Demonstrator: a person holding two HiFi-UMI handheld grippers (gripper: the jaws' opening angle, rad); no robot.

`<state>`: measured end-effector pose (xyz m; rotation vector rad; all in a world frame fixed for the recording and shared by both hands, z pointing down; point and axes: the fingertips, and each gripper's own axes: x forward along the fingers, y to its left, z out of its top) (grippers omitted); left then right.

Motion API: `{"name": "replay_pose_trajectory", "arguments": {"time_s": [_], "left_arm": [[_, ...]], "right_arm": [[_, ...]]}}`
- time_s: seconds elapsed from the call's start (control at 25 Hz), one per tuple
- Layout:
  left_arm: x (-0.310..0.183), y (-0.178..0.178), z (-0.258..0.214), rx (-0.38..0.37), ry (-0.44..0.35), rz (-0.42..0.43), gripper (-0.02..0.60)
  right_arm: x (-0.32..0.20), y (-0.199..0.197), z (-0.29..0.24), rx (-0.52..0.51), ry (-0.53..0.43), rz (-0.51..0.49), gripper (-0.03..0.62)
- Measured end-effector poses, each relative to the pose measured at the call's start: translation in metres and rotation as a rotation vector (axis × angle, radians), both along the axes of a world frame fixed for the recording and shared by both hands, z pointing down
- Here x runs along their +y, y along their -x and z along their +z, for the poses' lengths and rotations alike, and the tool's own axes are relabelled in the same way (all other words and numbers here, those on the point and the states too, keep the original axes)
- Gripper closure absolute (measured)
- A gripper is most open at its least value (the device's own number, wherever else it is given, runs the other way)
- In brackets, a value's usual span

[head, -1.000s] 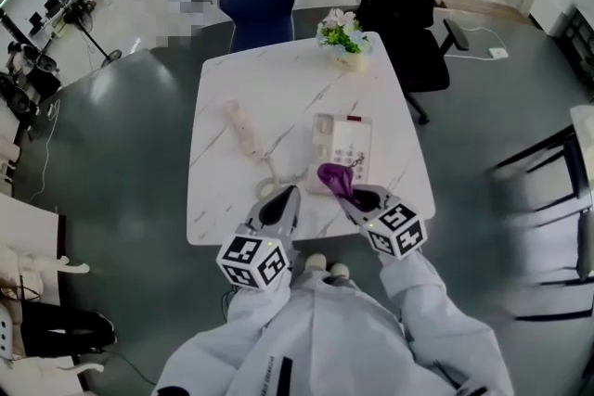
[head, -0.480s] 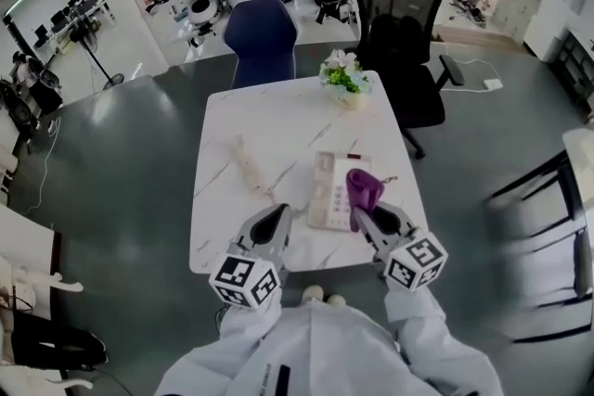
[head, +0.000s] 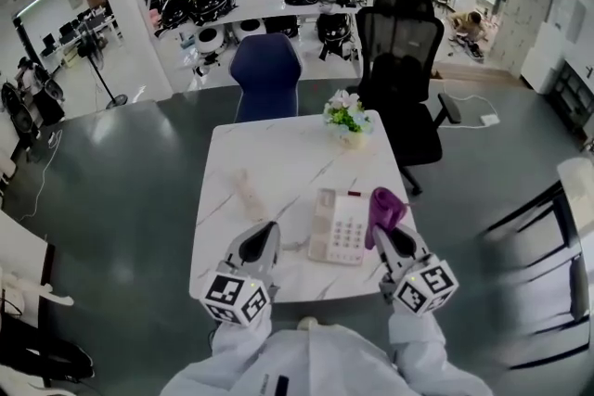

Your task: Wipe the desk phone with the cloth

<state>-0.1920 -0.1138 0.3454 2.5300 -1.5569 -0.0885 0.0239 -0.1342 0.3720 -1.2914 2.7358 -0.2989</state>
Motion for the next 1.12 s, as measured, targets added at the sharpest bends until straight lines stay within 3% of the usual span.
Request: {"name": "replay_pose_trajectory", "arguments": {"time_s": [0.36,1.12], "left_arm": [[-0.002,0.015,-0.008,-0.009,-0.030,-0.024,0.584],[0.001,0.024,-0.021,-0.015,-0.057,-0.028,0.584]], "right_arm": [[-0.003,-0.018,-0.009,0.017,-0.032,0.068,0.553],[0.002,-0.016,-0.016,0.034,-0.046,0.097,0.554]]}}
